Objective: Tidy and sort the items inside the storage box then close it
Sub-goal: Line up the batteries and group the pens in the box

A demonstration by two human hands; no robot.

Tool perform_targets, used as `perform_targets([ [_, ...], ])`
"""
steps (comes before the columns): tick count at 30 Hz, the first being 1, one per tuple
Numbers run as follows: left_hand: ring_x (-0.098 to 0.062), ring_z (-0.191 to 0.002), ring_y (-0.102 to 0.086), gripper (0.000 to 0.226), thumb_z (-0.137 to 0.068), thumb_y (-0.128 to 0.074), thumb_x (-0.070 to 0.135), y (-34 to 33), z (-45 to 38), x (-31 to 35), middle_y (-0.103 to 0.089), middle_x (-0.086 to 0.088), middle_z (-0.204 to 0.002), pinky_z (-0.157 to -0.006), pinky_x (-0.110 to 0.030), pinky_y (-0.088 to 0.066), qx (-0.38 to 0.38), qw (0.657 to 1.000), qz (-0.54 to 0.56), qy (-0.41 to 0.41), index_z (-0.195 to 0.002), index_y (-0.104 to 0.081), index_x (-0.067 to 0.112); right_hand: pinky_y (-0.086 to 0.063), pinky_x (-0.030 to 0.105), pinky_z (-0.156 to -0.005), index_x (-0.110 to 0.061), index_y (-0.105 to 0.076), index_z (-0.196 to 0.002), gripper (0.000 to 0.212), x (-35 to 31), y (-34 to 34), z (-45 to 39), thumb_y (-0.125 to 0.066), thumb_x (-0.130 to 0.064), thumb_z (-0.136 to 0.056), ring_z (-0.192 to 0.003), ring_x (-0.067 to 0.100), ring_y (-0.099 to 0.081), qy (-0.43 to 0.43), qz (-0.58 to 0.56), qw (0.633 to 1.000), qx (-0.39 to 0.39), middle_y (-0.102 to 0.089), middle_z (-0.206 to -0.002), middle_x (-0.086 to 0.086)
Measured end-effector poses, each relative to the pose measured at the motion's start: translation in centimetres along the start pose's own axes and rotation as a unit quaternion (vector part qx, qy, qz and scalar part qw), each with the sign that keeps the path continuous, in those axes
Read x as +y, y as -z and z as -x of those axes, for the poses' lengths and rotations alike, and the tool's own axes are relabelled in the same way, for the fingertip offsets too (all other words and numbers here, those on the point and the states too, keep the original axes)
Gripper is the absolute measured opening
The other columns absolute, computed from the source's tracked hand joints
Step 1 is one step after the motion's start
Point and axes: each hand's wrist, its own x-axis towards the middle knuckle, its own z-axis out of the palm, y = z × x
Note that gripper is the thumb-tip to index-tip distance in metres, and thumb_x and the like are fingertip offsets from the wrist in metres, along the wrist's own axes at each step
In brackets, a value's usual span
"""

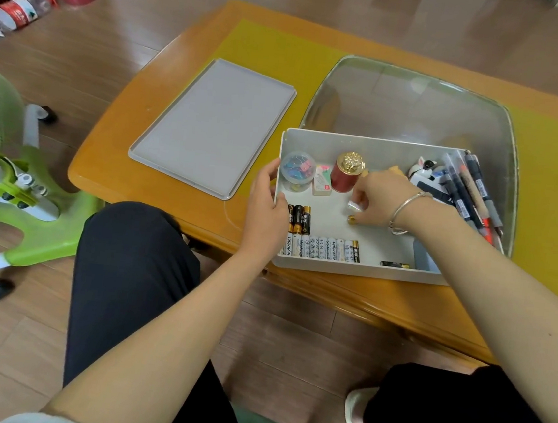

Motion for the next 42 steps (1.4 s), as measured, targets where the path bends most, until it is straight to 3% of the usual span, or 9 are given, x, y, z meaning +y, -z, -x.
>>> perform_targets([
  [7, -0.021, -0.125, -0.051, 0.048, -0.098, -0.044, 0.0, 0.0, -0.1, -0.2, -0.048, -0.002, -0.136, -0.092, -0.046, -0.053, 0.002, 1.0, -0.005, 0.002, -0.138, -0.038, 0.025, -0.044, 0.032, -0.081, -0.017, -0.065, -0.083, 0.012, -0.9, -0.5, -0.8, -0.063, -0.028, -0.083, -0.082, 0.022, -0.054, 0.01, 0.086, 0.995, -0.058, -0.061, -0.086, 0.002],
  [12, -0.02, -0.124, -0.051, 0.048, -0.097, -0.044, -0.001, -0.1, -0.2, -0.2, -0.047, -0.002, -0.135, -0.089, -0.045, -0.054, 0.002, 1.0, -0.001, 0.003, -0.138, -0.039, 0.024, -0.043, 0.029, -0.066, -0.013, -0.045, -0.069, 0.024, -1.7, -0.9, -1.3, -0.056, -0.018, -0.089, -0.077, 0.027, -0.052, -0.006, 0.124, 0.989, -0.074, -0.047, -0.084, 0.008],
  [20, -0.016, -0.125, -0.049, 0.049, -0.096, -0.044, -0.003, 0.0, -0.1, -0.2, -0.047, -0.001, -0.136, -0.09, -0.039, -0.055, 0.004, 1.0, -0.009, -0.015, -0.138, -0.039, 0.023, -0.029, 0.027, -0.049, -0.013, -0.039, -0.055, 0.042, -2.9, -1.3, -1.6, -0.066, -0.031, -0.082, -0.056, 0.02, -0.041, -0.035, -0.073, 0.997, -0.018, -0.04, -0.055, 0.003],
  [22, -0.013, -0.126, -0.047, 0.05, -0.096, -0.045, -0.004, -0.1, 0.0, -0.1, -0.047, 0.0, -0.136, -0.093, -0.036, -0.053, 0.008, 1.0, -0.016, -0.02, -0.138, -0.039, 0.022, -0.035, 0.028, -0.053, -0.011, -0.048, -0.06, 0.038, -3.6, -1.9, -1.8, -0.069, -0.035, -0.081, -0.06, 0.022, -0.047, -0.062, -0.121, 0.99, -0.033, -0.046, -0.059, 0.005],
  [26, -0.01, -0.126, -0.045, 0.05, -0.095, -0.045, -0.004, -0.1, 0.1, 0.0, -0.046, 0.001, -0.136, -0.096, -0.029, -0.051, 0.01, 0.999, -0.023, -0.03, -0.138, -0.039, 0.021, -0.047, 0.032, -0.081, -0.01, -0.064, -0.103, 0.036, -3.7, -2.8, -2.0, -0.07, -0.038, -0.081, -0.094, 0.025, -0.058, -0.118, -0.208, 0.971, -0.011, -0.064, -0.096, 0.007],
  [30, -0.009, -0.127, -0.045, 0.05, -0.096, -0.046, -0.003, -0.1, 0.0, -0.1, -0.046, 0.001, -0.137, -0.094, -0.022, -0.05, 0.012, 0.999, -0.03, -0.033, -0.139, -0.039, 0.021, -0.051, 0.036, -0.082, -0.006, -0.067, -0.102, 0.03, -3.8, -3.3, -2.0, -0.066, -0.031, -0.085, -0.09, 0.027, -0.061, -0.134, -0.245, 0.96, -0.005, -0.067, -0.098, 0.012],
  [35, -0.003, -0.124, -0.043, 0.05, -0.095, -0.045, -0.003, -0.1, 0.1, 0.0, -0.046, 0.003, -0.137, -0.083, -0.007, -0.045, 0.014, 0.999, -0.028, -0.03, -0.139, -0.039, 0.021, -0.042, 0.027, -0.066, -0.013, -0.064, -0.094, 0.031, -4.2, -3.3, -1.7, -0.075, -0.036, -0.076, -0.077, 0.018, -0.056, -0.128, -0.23, 0.964, -0.03, -0.059, -0.084, -0.001],
  [38, -0.003, -0.123, -0.043, 0.051, -0.095, -0.045, -0.004, -0.1, 0.1, 0.0, -0.045, 0.003, -0.137, -0.086, -0.009, -0.046, 0.015, 0.999, -0.026, -0.029, -0.139, -0.039, 0.022, -0.043, 0.024, -0.059, -0.013, -0.062, -0.092, 0.03, -4.2, -3.4, -1.8, -0.078, -0.032, -0.074, -0.071, 0.017, -0.057, -0.132, -0.235, 0.963, -0.022, -0.062, -0.083, 0.001],
  [42, -0.008, -0.125, -0.045, 0.05, -0.095, -0.045, -0.003, -0.1, 0.2, 0.1, -0.046, 0.001, -0.138, -0.092, -0.018, -0.049, 0.015, 0.999, -0.031, -0.035, -0.139, -0.039, 0.02, -0.034, 0.009, -0.031, -0.016, -0.057, -0.092, 0.025, -4.3, -3.7, -2.0, -0.076, -0.022, -0.077, -0.04, 0.003, -0.055, -0.149, -0.333, 0.931, 0.0, -0.057, -0.069, -0.005],
])
